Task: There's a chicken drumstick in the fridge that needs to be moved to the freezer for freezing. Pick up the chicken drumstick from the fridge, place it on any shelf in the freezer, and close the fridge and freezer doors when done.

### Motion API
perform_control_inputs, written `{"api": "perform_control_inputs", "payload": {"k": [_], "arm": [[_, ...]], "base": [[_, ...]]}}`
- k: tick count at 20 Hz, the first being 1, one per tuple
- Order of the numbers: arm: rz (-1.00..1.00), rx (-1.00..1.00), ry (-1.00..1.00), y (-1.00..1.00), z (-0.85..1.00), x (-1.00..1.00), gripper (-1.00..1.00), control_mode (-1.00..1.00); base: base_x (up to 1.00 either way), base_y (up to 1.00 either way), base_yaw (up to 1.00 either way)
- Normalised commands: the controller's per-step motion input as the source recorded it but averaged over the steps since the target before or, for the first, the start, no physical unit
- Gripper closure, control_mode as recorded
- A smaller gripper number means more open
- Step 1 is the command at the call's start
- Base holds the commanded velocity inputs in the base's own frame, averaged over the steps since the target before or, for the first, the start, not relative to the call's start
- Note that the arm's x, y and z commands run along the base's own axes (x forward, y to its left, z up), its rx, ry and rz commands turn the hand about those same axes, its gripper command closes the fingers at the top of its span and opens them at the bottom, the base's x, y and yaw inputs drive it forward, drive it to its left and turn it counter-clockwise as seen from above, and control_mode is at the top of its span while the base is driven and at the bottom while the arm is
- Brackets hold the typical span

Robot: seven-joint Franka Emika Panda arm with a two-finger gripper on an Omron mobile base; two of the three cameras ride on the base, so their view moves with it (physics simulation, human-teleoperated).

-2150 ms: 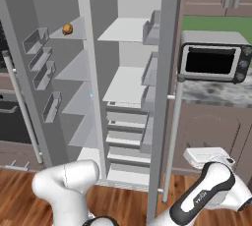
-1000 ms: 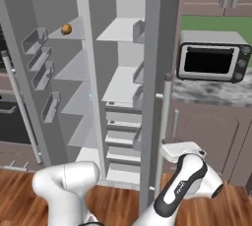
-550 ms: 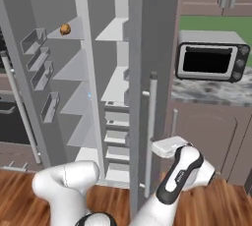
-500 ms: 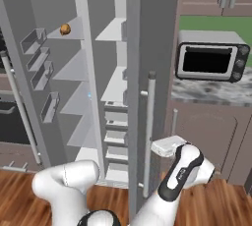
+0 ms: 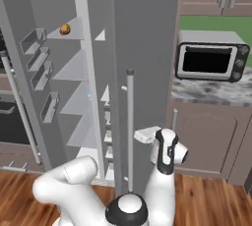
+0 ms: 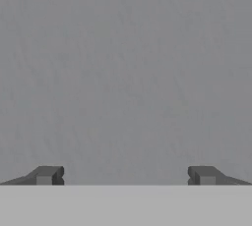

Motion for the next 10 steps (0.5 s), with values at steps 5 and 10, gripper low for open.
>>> {"api": "perform_control_inputs", "payload": {"k": [5,10], "arm": [[-0.19,-0.04,0.0,1.0,-0.04,0.61,-1.0,-1.0],[-0.2,-0.06,0.0,0.94,0.0,0.63,-1.0,-1.0]], "base": [[0.0,0.0,0.0],[0.0,0.0,0.0]]}}
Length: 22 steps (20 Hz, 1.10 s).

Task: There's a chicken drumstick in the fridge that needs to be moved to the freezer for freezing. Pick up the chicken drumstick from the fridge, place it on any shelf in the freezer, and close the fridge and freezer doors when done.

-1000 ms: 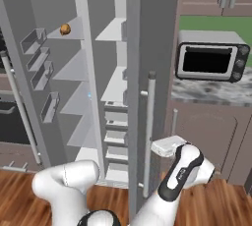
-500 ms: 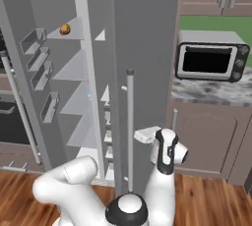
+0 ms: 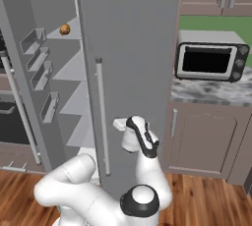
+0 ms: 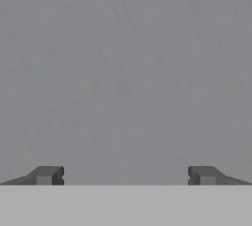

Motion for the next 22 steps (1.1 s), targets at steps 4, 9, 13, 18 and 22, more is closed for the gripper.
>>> {"api": "perform_control_inputs", "payload": {"k": [4,9,13,18,22], "arm": [[-0.18,-0.05,0.0,0.65,0.0,0.62,-1.0,-1.0],[-0.09,0.0,0.05,0.18,0.0,0.71,-1.0,-1.0],[-0.02,0.0,0.05,0.05,0.0,0.86,-1.0,-1.0],[0.0,0.0,0.06,0.0,0.0,0.93,-1.0,-1.0],[0.0,0.0,0.08,0.0,0.0,0.9,-1.0,-1.0]], "base": [[0.0,0.0,0.0],[0.0,0.0,0.0],[0.0,0.0,0.0],[0.0,0.0,0.0],[0.0,0.0,0.0]]}}
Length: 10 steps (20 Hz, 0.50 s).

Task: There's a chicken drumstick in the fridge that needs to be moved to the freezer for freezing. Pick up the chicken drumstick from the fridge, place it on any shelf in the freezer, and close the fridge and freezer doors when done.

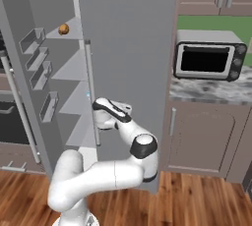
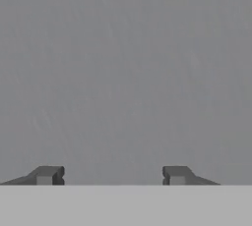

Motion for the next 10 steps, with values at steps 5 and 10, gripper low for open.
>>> {"api": "perform_control_inputs", "payload": {"k": [5,10], "arm": [[0.0,0.0,0.02,-0.08,0.23,0.32,-1.0,-1.0],[0.0,0.0,0.0,-0.24,0.61,-0.14,-1.0,-1.0]], "base": [[0.0,0.0,0.0],[0.0,0.0,0.0]]}}
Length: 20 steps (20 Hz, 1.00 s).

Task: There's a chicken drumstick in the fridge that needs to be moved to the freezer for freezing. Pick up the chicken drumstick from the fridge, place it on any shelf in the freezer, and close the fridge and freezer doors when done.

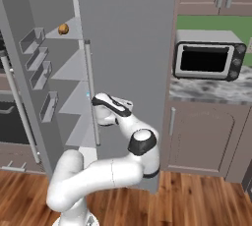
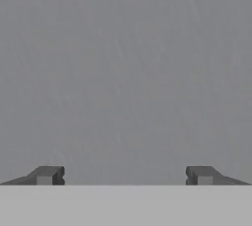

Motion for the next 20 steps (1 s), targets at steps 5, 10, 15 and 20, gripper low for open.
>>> {"api": "perform_control_inputs", "payload": {"k": [5,10,15,20], "arm": [[-0.07,0.0,-0.01,-0.41,0.74,-0.52,-1.0,-1.0],[-0.17,-0.08,-0.28,-0.45,0.72,-0.62,-1.0,-1.0],[-0.29,-0.22,-0.4,-0.36,0.5,-0.65,-1.0,-1.0],[-0.35,-0.13,-0.03,-0.49,0.66,-0.44,-1.0,-1.0]], "base": [[0.0,0.0,0.0],[0.0,0.0,0.0],[0.0,0.0,0.0],[0.0,0.0,0.0]]}}
